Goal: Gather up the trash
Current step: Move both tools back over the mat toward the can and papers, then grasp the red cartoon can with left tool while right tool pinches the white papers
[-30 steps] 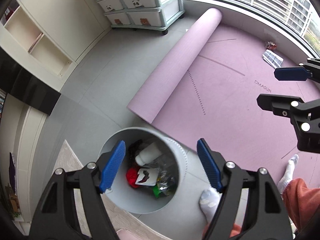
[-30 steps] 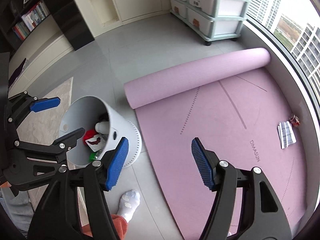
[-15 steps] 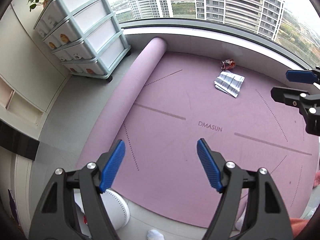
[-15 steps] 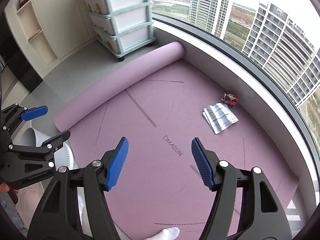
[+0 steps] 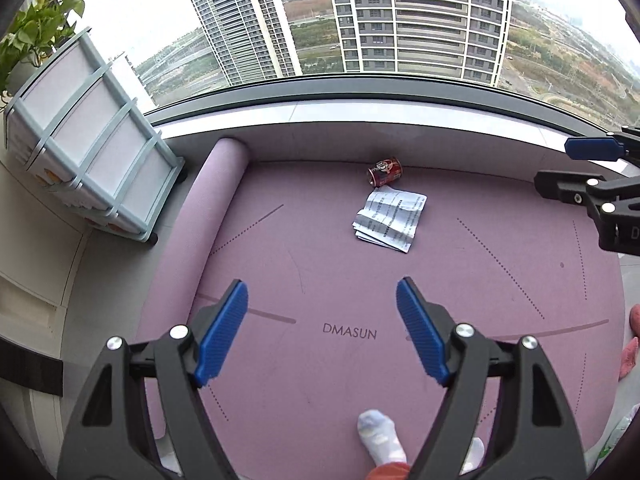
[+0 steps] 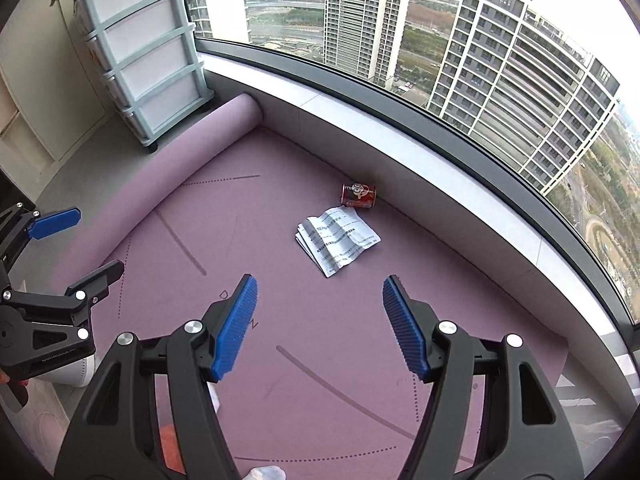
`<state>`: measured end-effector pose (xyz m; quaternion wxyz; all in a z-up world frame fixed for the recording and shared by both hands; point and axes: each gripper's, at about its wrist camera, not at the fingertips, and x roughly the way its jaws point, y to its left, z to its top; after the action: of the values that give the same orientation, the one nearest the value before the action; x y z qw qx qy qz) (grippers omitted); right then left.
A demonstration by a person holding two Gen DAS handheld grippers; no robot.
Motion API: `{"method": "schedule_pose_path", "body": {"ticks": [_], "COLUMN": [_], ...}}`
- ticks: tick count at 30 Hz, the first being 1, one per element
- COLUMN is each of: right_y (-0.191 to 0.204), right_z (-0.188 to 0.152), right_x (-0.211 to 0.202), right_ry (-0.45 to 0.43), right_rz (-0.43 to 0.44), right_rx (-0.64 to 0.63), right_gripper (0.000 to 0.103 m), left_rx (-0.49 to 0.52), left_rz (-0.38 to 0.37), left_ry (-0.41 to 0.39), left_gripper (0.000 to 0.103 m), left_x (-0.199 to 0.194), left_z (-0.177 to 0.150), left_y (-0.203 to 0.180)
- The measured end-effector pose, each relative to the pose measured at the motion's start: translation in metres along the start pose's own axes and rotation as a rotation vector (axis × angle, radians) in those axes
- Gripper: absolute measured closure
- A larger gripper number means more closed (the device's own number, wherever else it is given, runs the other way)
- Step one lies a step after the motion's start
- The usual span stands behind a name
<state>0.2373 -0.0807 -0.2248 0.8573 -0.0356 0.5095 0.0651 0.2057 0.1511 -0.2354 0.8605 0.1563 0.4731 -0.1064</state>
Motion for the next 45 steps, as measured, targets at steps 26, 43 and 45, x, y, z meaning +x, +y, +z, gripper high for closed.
{"method": "schedule_pose_path", "body": {"ticks": [26,43,45], "right_y": [-0.092,-0.106,-0.104], "right_z": [0.042,-0.048,-0.045], "right_x": [0.269,0.483,0.490], "right_ry": [0.162,0.195,0.177], "right_rz": [0.068,0.210,0.223], "right_rx": [0.083,0.065,0.066], "right_gripper": [0.040,0.055,0.057], "left_rx": [0.180,0.182,0.193], "left_rz": [-0.080,-0.063,-0.065], "left_ry": [-0.010,-0.031,-0.034], "left_gripper": [0.026,0.026,0.026], "left_x": [0.272,0.459,0.464], "left_z": [0.140,0.099,0.098], "left_y": [-0.030,-0.098,-0.098]}}
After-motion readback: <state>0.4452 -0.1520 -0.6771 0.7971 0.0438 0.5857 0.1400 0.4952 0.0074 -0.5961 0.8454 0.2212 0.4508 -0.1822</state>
